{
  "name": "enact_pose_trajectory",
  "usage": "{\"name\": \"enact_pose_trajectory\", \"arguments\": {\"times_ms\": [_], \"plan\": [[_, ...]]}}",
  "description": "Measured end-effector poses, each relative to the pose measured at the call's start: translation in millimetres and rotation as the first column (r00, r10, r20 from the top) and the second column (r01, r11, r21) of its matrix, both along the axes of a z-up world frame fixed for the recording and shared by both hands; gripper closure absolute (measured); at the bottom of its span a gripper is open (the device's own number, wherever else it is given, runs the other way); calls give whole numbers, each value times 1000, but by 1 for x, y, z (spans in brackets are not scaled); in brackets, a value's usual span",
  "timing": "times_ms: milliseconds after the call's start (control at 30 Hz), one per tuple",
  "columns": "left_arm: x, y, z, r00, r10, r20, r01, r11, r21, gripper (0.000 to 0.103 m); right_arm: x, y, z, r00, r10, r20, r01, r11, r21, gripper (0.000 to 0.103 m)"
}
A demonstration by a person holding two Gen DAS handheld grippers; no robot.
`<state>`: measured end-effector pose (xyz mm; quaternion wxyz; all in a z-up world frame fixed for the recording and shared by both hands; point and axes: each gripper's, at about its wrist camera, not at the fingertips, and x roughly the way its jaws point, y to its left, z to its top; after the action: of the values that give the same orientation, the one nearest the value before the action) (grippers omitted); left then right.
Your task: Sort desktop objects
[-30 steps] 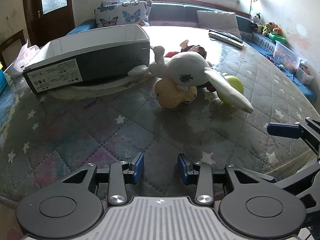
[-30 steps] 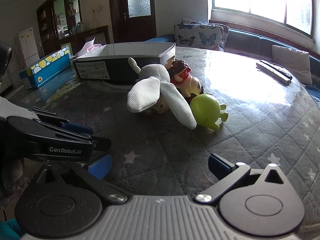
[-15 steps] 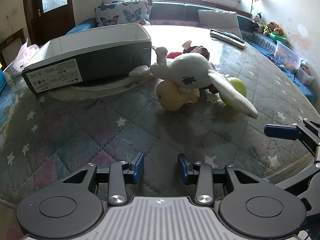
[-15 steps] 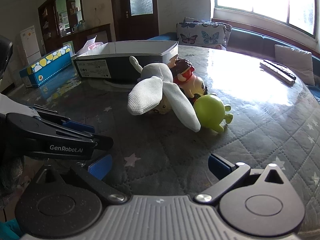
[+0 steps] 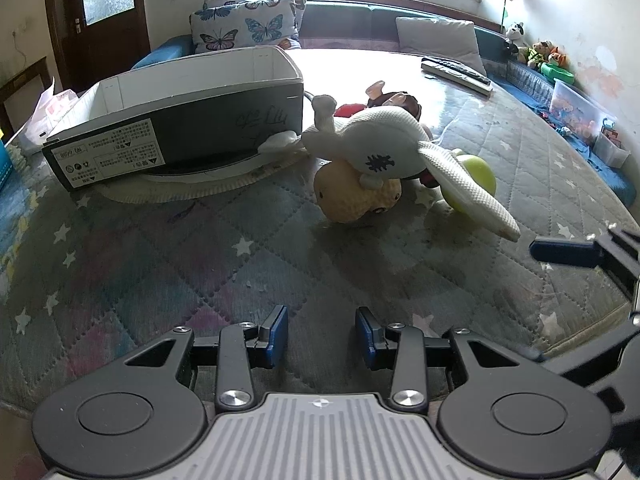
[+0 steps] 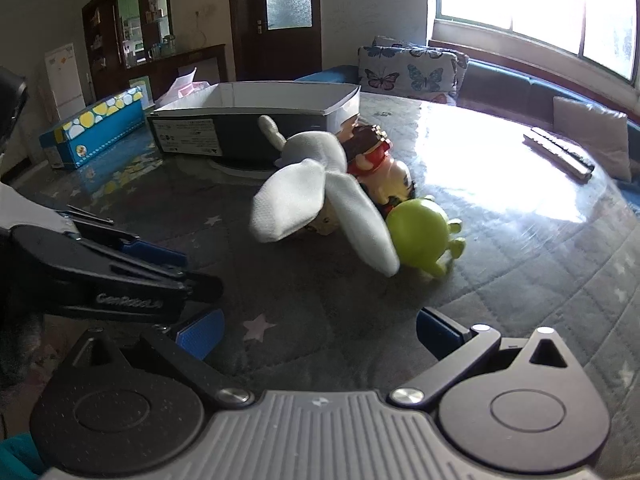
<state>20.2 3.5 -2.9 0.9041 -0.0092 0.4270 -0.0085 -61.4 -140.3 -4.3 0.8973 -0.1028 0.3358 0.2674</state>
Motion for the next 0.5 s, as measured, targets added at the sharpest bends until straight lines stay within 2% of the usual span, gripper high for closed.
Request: {"name": "enact_pose_trajectory", "arguments": {"times_ms": [400, 500], "plan": [[4, 1, 2, 1000, 5, -4, -5, 1000, 5, 63, -26, -10, 11, 997, -48, 52, 53, 994, -97, 0], [5, 1, 2, 1000, 0, -5, 0, 1000, 3, 63, -20, -13, 17, 997, -51, 66, 58, 992, -114, 0]]}}
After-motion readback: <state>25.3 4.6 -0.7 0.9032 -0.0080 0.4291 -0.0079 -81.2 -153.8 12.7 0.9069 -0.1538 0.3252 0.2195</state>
